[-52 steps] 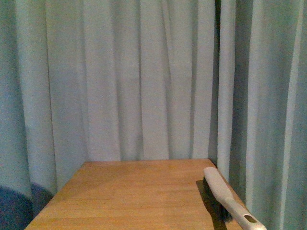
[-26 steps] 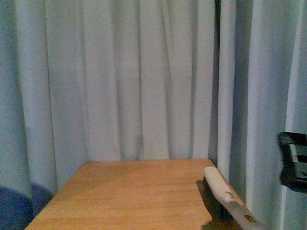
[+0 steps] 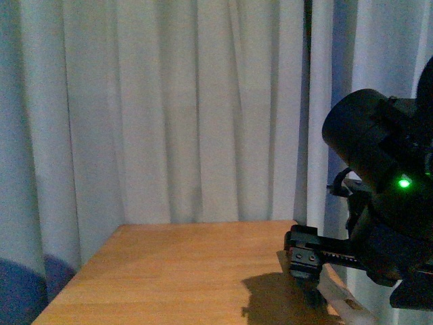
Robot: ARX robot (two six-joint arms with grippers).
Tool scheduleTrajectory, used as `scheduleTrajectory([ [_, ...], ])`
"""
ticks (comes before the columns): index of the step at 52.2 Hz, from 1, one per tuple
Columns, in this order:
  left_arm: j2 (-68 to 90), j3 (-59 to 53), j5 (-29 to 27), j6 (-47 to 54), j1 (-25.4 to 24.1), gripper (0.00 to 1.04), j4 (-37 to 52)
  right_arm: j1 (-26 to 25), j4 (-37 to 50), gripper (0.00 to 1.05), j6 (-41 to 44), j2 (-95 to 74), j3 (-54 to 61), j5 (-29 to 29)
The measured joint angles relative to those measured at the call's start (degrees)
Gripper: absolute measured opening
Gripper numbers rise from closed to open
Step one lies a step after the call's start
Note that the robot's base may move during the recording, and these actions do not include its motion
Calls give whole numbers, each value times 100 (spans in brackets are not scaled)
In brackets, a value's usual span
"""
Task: Clean up trash
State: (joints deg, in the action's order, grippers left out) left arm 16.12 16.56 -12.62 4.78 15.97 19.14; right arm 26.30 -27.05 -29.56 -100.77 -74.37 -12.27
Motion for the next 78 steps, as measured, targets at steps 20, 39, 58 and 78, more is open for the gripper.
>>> scheduleTrajectory([
  [20, 0, 0, 0, 0, 0, 26, 0, 79, -361, 97, -317, -599, -518, 94],
  [39, 0, 0, 0, 0, 0, 26, 0, 74, -369, 58, -387, -699, -516, 74],
  [58, 0, 0, 2, 0, 0, 26, 0, -2, 208, 20, -24, -588, -343, -20],
  [78, -2, 0, 2, 0, -2, 26, 4, -24, 3506, 20, 3029, 5722, 3351, -994],
])
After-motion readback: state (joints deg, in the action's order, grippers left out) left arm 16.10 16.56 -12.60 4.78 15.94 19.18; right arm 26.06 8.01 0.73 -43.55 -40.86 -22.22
